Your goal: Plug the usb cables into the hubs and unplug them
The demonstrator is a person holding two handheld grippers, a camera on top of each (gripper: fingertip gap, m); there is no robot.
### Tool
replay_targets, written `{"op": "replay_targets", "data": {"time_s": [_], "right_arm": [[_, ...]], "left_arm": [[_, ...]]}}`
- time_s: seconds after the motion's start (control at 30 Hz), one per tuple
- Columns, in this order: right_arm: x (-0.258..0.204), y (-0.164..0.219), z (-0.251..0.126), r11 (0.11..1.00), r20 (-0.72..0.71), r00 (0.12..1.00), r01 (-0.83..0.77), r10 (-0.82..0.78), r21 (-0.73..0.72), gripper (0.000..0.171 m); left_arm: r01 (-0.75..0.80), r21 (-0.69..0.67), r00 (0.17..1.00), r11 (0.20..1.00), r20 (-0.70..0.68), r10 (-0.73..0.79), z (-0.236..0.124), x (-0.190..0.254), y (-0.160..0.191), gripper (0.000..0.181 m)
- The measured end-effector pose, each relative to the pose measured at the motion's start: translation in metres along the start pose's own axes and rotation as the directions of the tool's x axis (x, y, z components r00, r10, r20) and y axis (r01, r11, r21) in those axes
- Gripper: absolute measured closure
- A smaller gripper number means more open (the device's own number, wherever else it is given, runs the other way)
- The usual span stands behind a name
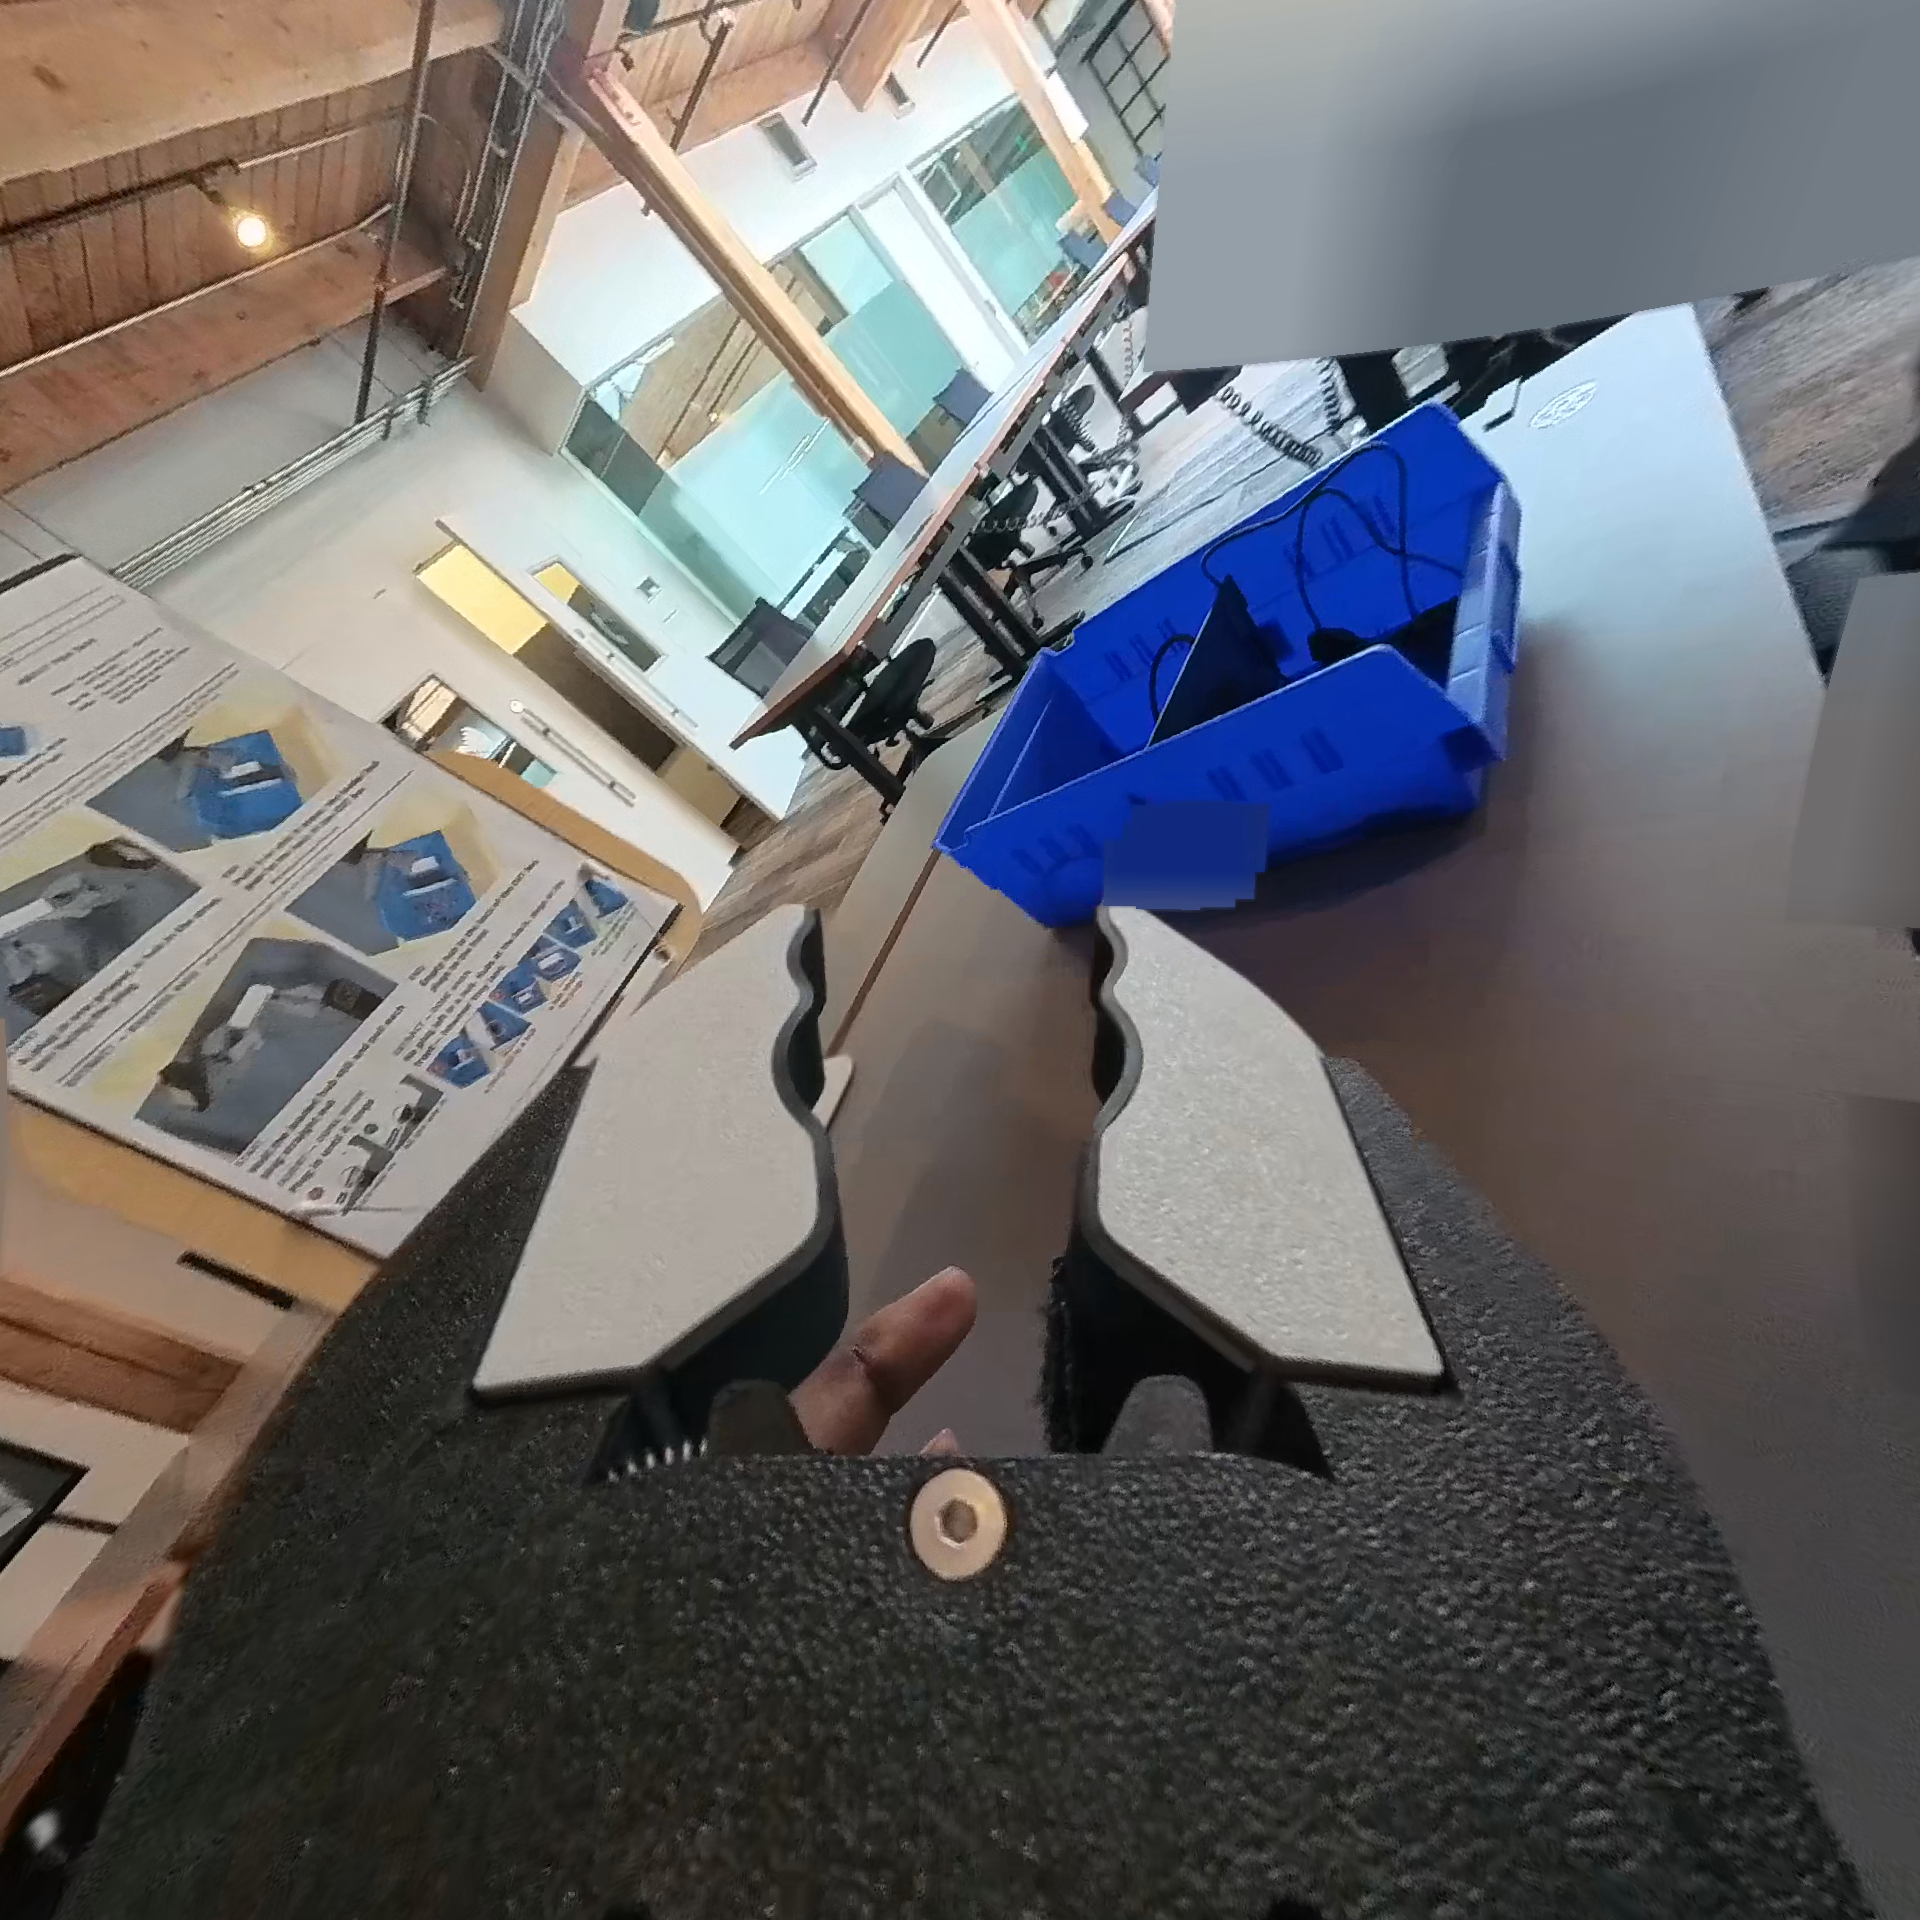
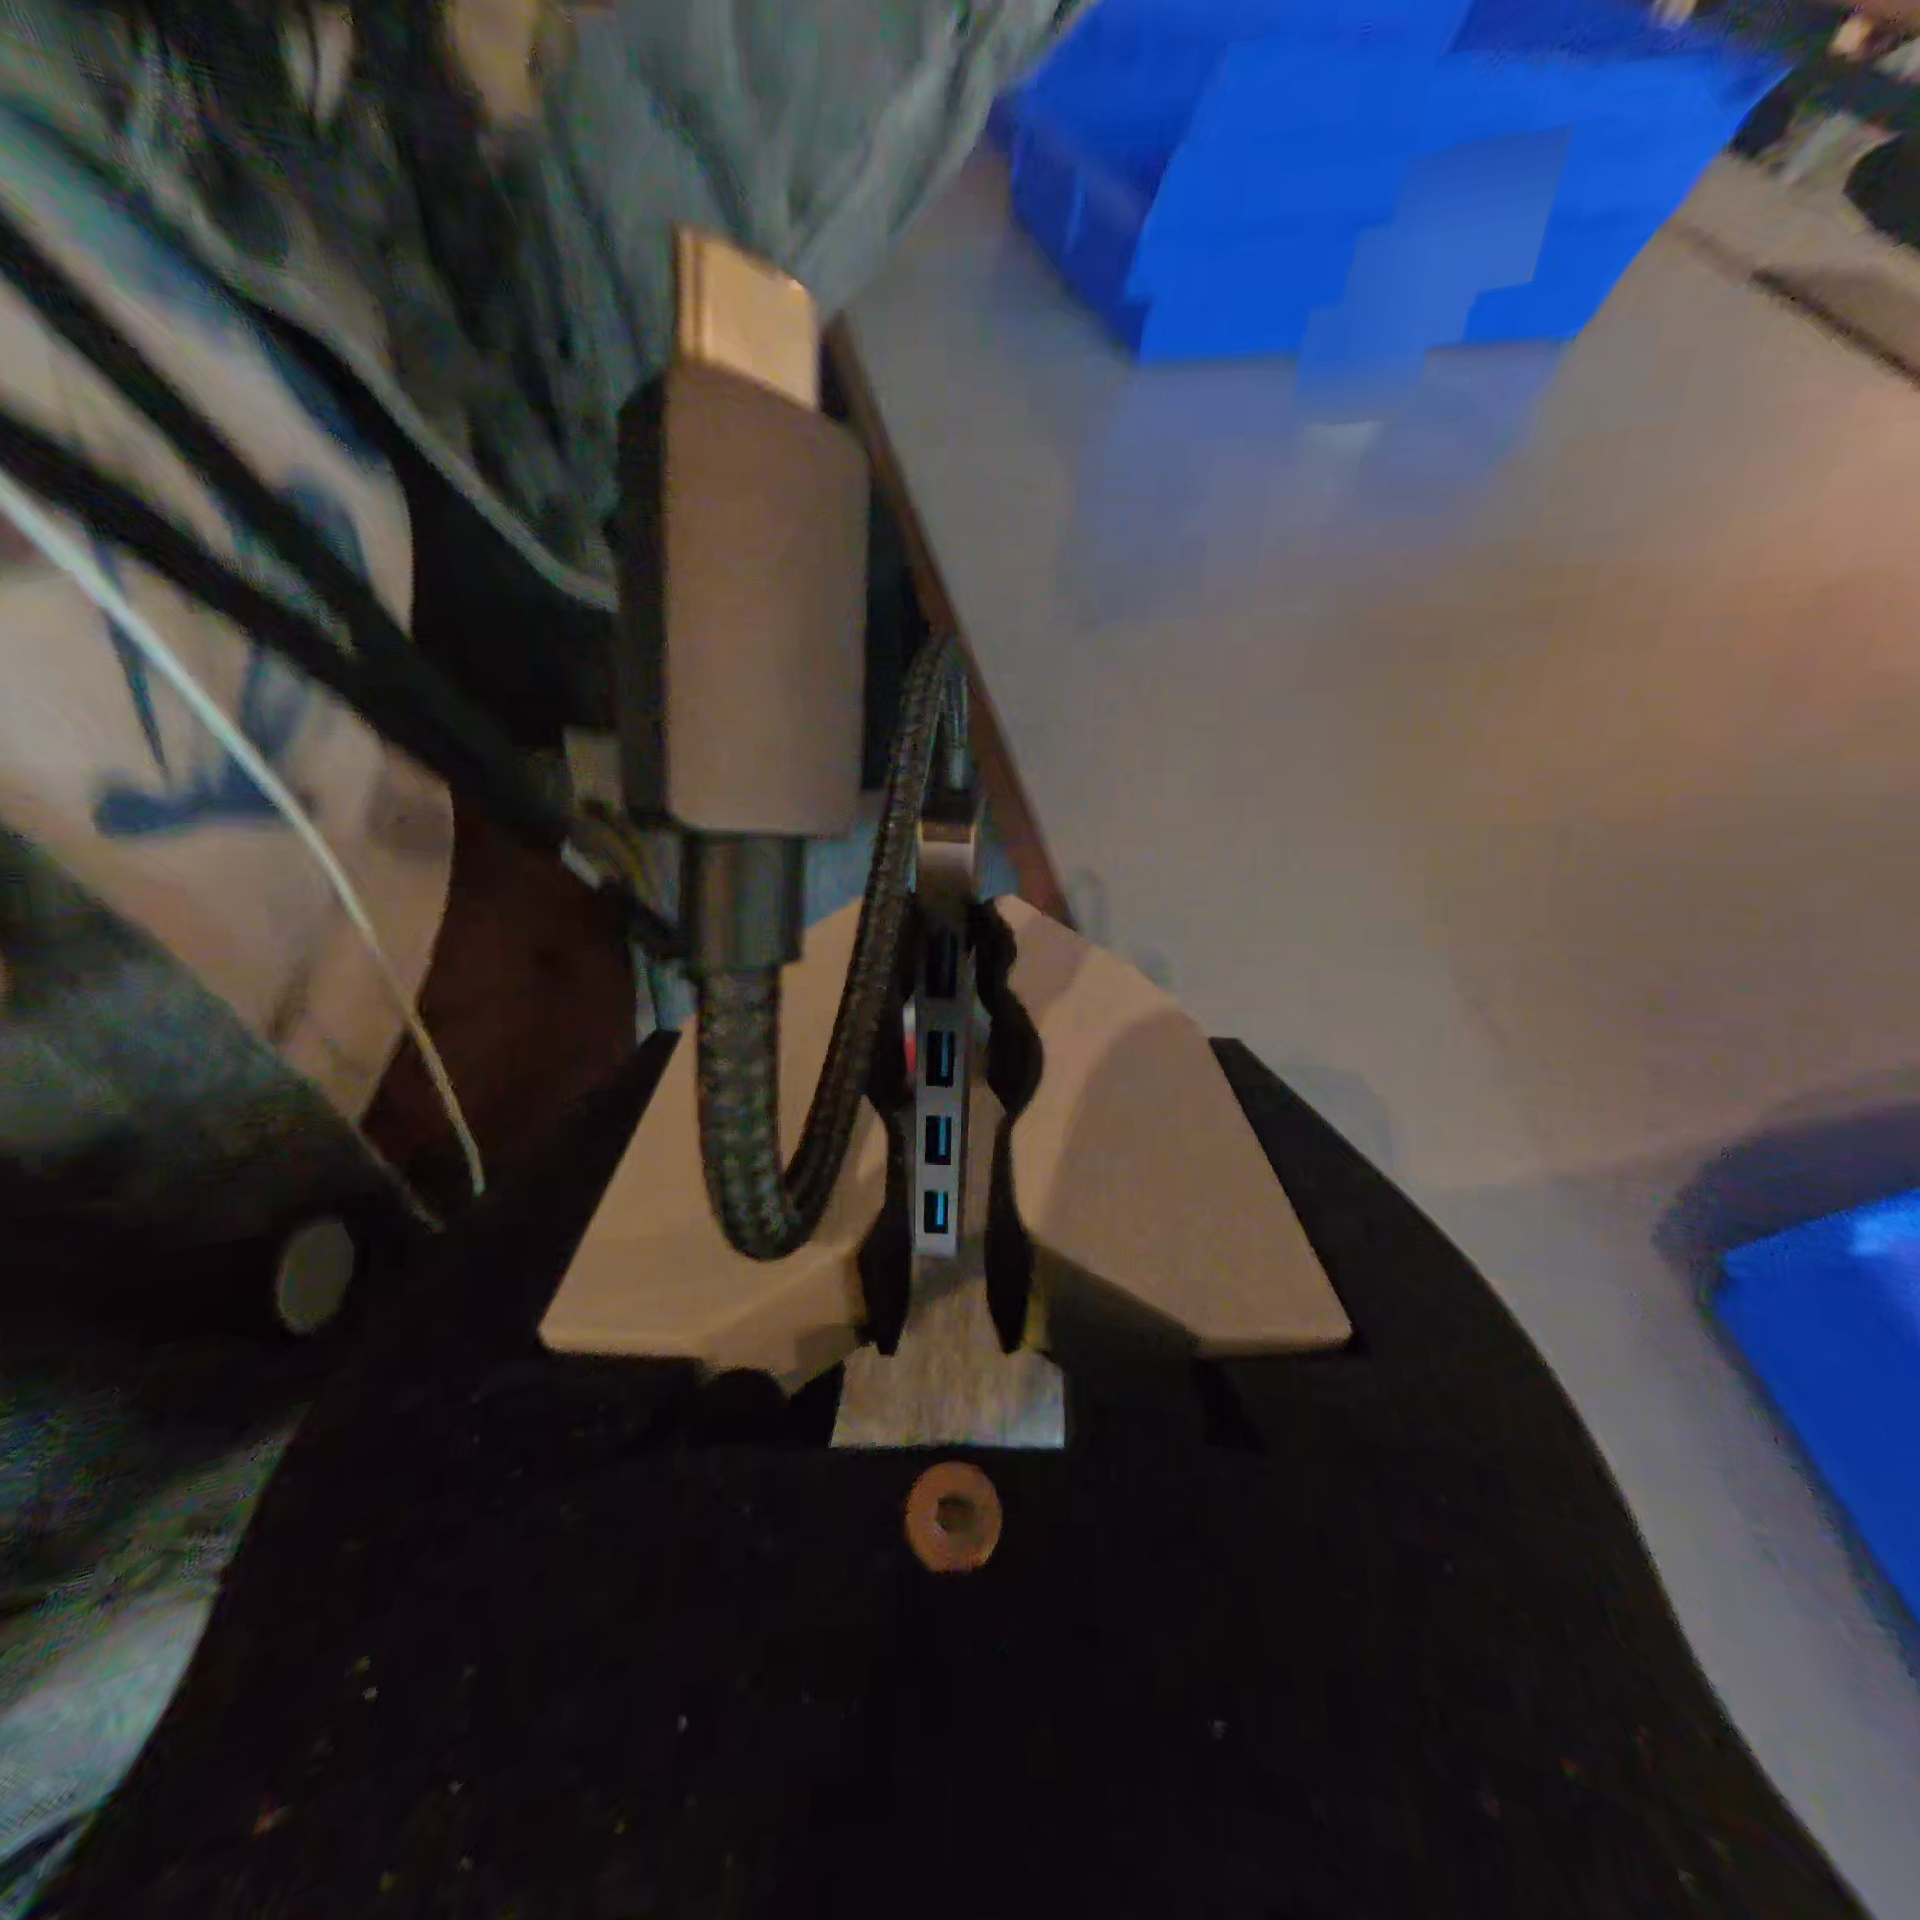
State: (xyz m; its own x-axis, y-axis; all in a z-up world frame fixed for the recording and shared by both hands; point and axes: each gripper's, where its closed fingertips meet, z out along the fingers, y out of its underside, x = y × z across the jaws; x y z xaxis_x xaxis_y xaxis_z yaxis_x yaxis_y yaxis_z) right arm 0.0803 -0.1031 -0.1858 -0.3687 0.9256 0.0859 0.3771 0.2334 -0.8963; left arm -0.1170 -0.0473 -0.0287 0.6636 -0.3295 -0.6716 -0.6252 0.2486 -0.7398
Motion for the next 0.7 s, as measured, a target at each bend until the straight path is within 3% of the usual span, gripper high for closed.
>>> {"op": "replay_targets", "data": {"time_s": [0.13,0.4,0.53,0.7], "right_arm": [[0.032,-0.051,-0.013,0.991,-0.033,0.999,-0.007,0.012,0.136,0.161],[0.089,-0.110,-0.006,0.969,-0.108,0.982,0.173,-0.156,0.174,0.161],[0.102,-0.135,0.006,0.945,-0.078,0.981,0.193,-0.179,0.262,0.161],[0.106,-0.143,0.026,0.942,-0.009,0.978,0.202,-0.208,0.267,0.161]], "left_arm": [[0.046,0.055,0.994,0.997,-0.101,-0.040,0.007,0.019,-0.010,0.131],[0.317,0.182,0.902,0.931,-0.363,-0.236,0.023,0.056,-0.045,0.127],[0.293,0.132,0.884,0.947,-0.414,-0.216,0.036,0.076,-0.038,0.124],[0.251,0.141,0.905,0.958,-0.384,-0.180,0.045,0.078,-0.031,0.127]]}}
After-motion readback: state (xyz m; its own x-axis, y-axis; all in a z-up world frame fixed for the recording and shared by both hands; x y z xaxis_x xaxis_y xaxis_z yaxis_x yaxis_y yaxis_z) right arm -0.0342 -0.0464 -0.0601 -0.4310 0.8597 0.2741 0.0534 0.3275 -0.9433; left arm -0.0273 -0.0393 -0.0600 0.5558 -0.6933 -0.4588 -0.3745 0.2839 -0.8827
